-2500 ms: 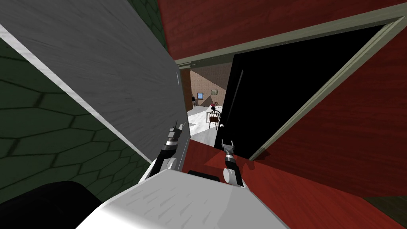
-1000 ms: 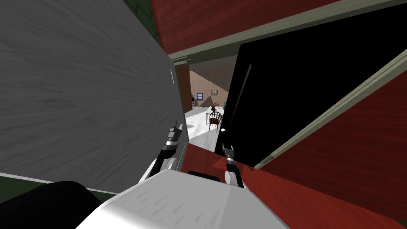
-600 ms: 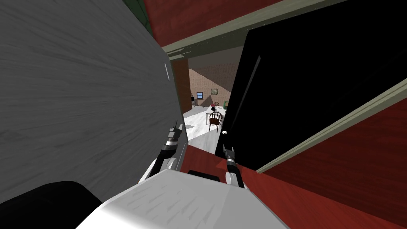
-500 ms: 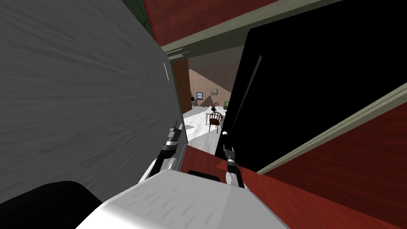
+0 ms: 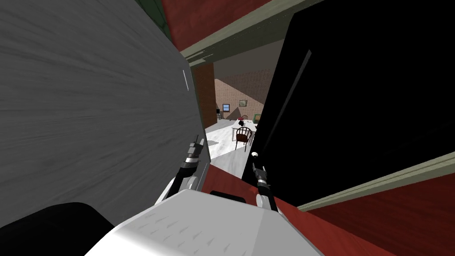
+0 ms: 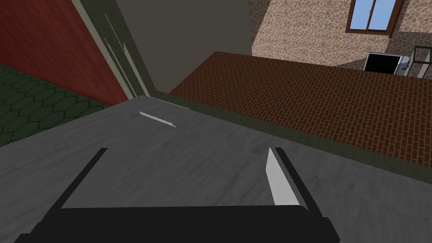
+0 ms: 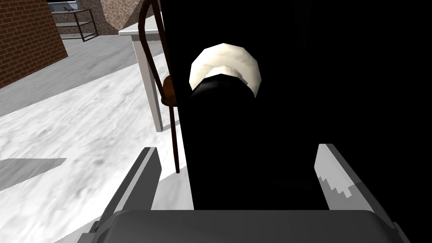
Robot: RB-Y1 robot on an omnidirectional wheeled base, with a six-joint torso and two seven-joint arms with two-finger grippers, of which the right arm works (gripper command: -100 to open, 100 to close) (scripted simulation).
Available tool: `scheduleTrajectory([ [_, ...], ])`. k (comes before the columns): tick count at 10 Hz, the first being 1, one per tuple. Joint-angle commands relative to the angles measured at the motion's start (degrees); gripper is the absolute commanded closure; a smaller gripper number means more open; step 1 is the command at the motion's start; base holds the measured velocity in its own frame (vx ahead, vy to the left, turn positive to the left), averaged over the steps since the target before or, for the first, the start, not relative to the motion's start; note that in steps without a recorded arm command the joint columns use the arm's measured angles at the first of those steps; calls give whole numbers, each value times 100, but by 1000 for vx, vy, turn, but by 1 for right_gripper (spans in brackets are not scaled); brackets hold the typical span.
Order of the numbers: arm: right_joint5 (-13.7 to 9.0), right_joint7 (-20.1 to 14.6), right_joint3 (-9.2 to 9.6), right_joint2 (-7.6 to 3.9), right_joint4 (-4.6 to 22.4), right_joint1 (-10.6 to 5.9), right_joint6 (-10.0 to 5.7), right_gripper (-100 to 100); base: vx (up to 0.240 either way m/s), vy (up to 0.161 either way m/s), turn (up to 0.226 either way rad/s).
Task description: Pull the door open
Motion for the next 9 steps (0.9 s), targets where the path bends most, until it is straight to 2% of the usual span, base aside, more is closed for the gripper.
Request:
scheduleTrajectory([
  [1,-34,-79,-41,-75,30,9,-14,-100,207,17,51],
  [4,-79,-211,-94,-209,97,25,-42,-100,208,15,22],
  [5,-61,-198,-72,-166,144,-3,-65,-100,98,17,1],
  [6,-61,-198,-72,-166,144,-3,-65,100,-13,-2,6],
  [9,-61,-198,-72,-166,144,-3,-65,100,-27,-4,7],
])
